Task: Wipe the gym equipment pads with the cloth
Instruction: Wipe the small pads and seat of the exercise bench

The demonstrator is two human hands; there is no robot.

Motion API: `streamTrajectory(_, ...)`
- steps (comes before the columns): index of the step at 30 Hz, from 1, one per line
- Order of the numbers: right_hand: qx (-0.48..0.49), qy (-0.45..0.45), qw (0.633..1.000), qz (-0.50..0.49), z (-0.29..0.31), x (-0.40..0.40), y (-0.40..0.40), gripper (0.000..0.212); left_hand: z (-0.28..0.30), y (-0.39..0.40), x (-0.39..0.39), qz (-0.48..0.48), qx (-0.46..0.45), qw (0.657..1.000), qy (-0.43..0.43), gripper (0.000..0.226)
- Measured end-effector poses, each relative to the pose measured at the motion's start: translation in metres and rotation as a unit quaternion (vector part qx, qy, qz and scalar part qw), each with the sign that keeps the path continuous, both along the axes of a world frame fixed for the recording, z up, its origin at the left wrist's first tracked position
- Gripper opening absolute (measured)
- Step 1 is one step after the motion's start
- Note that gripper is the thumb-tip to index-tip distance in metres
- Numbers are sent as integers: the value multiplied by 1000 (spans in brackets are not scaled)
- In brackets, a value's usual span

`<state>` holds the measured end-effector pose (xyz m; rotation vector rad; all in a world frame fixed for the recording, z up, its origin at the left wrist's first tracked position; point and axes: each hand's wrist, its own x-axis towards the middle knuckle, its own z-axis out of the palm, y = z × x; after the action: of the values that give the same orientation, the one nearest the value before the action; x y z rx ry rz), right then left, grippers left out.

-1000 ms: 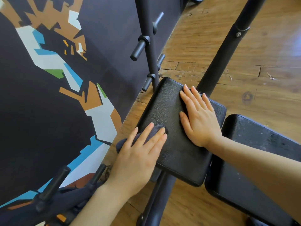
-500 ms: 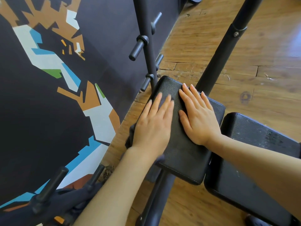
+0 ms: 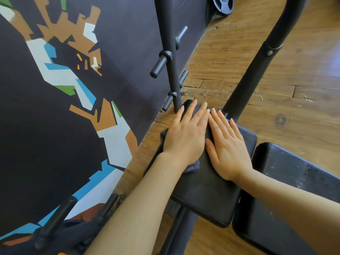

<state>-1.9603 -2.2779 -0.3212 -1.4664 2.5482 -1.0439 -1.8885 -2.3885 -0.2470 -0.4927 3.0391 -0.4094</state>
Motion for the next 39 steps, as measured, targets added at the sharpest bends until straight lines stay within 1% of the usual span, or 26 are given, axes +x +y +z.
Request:
streamTrajectory(2, 5, 2, 1000, 1, 0, -1, 0, 62, -1, 2, 14, -4, -7, 1000, 4, 54)
streamTrajectory(5, 6, 5, 1000, 0, -1, 0, 1, 62, 3, 20, 75, -13, 14, 1000, 10, 53)
streamTrajectory(7, 6, 6, 1000, -1, -1, 0, 1, 61, 1, 23, 95, -14, 16, 1000, 5, 53)
streamTrajectory(8, 5, 6, 1000, -3, -1, 0, 1, 61, 0, 18, 88, -18, 16, 1000, 5, 54)
streamTrajectory(10, 6, 6, 1000, -2, -1, 0, 0, 61, 3, 5, 52, -8, 13, 1000, 14, 54)
streamTrajectory(13, 10, 9, 1000, -6, -1, -1, 0, 62, 7, -9, 1, 31, 52, 998, 16, 55)
streamTrajectory(15, 9, 10, 1000, -3, -1, -2, -1, 62, 5, -6, 10, 60, 63, 996, 33, 56)
streamTrajectory(17, 8, 7, 1000, -2, -1, -2, 0, 61, 5, 7, 50, 87, 54, 993, 54, 60)
streamTrajectory(19, 7, 6, 1000, -2, -1, -1, 0, 62, 7, 25, 94, 95, 56, 991, 72, 67)
streamTrajectory(21, 5, 6, 1000, -2, -2, -1, 0, 62, 2, 33, 117, 90, 50, 992, 68, 68)
streamTrajectory(23, 4, 6, 1000, -4, -2, -1, 0, 62, 0, 30, 109, 108, 39, 991, 76, 64)
streamTrajectory(25, -1, 9, 1000, -3, -2, -1, 0, 62, 1, 23, 89, 157, 56, 982, 90, 64)
streamTrajectory(27, -9, 10, 1000, -4, -4, -1, -1, 62, 0, 19, 87, 180, 78, 976, 96, 65)
streamTrajectory(31, -12, 10, 1000, -4, -3, -1, -1, 62, 7, 34, 130, 119, 98, 984, 84, 75)
streamTrajectory(33, -13, 12, 1000, -5, -4, -1, -1, 62, 7, 34, 132, 119, 106, 984, 78, 76)
streamTrajectory(37, -8, 17, 1000, -8, -3, 0, -2, 62, 13, 16, 84, 124, 118, 982, 78, 60)
streamTrajectory(39, -7, 22, 1000, -9, -4, 0, -2, 62, 10, 9, 78, 117, 127, 982, 76, 56)
